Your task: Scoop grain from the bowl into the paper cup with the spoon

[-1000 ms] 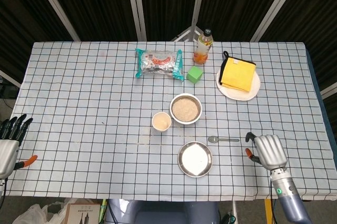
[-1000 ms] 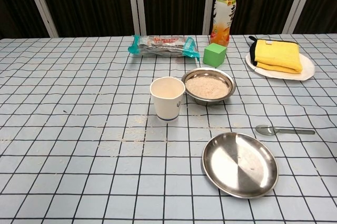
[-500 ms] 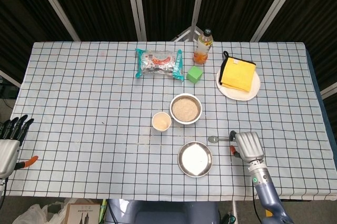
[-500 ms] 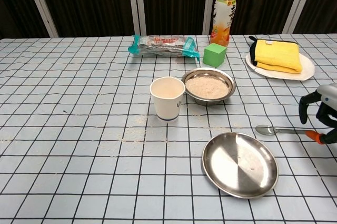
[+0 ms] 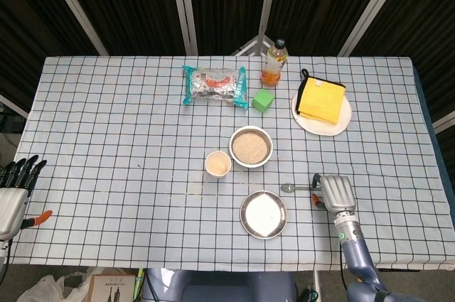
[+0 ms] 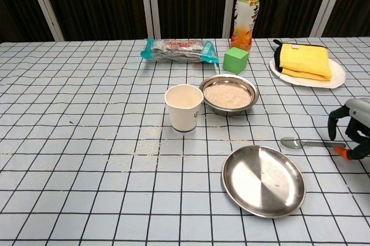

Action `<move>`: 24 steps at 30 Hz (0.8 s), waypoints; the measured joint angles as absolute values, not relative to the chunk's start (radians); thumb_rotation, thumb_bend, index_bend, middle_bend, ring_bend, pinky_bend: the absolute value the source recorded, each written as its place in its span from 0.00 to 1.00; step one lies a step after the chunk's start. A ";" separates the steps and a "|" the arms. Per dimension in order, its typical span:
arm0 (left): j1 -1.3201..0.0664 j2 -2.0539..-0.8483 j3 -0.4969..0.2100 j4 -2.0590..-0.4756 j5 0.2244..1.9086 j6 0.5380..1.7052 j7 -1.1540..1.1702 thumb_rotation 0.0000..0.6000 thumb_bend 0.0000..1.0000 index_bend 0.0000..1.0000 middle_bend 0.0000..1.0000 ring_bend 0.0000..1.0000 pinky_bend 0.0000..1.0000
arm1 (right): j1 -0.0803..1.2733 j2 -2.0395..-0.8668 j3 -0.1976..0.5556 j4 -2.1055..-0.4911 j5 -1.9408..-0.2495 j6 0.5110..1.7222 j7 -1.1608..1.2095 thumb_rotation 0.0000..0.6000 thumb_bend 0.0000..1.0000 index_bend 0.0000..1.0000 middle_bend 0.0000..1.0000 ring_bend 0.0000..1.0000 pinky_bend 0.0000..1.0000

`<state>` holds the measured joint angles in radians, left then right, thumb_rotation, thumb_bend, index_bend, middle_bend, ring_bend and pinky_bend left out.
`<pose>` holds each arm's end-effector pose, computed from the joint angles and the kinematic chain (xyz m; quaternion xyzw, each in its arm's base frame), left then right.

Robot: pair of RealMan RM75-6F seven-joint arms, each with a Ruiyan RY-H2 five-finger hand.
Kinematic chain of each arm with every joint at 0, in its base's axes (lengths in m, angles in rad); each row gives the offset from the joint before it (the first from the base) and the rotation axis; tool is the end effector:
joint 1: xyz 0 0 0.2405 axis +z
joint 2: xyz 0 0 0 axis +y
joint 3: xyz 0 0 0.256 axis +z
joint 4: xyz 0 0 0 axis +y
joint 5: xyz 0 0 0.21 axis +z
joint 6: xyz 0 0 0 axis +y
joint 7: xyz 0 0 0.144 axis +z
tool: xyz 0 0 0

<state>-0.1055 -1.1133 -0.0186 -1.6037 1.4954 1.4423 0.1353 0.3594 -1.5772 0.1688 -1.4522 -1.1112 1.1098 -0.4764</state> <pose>-0.3151 0.1808 0.1523 -0.6382 -0.3571 -0.3284 0.5978 -0.2660 -0.2693 -0.0039 0.6568 -0.4440 0.2786 0.5421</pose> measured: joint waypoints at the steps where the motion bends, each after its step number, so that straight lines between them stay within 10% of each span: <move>1: -0.106 -1.113 -0.019 -1.604 1.495 1.442 0.135 1.00 0.00 0.00 0.00 0.00 0.00 | 0.362 -1.582 0.170 -1.448 -1.104 1.108 -0.480 1.00 0.41 0.53 0.92 0.98 1.00; 24: -0.108 -1.109 -0.017 -1.609 1.488 1.432 0.132 1.00 0.00 0.00 0.00 0.00 0.00 | 0.396 -1.615 0.171 -1.414 -1.029 1.107 -0.524 1.00 0.44 0.53 0.92 0.98 1.00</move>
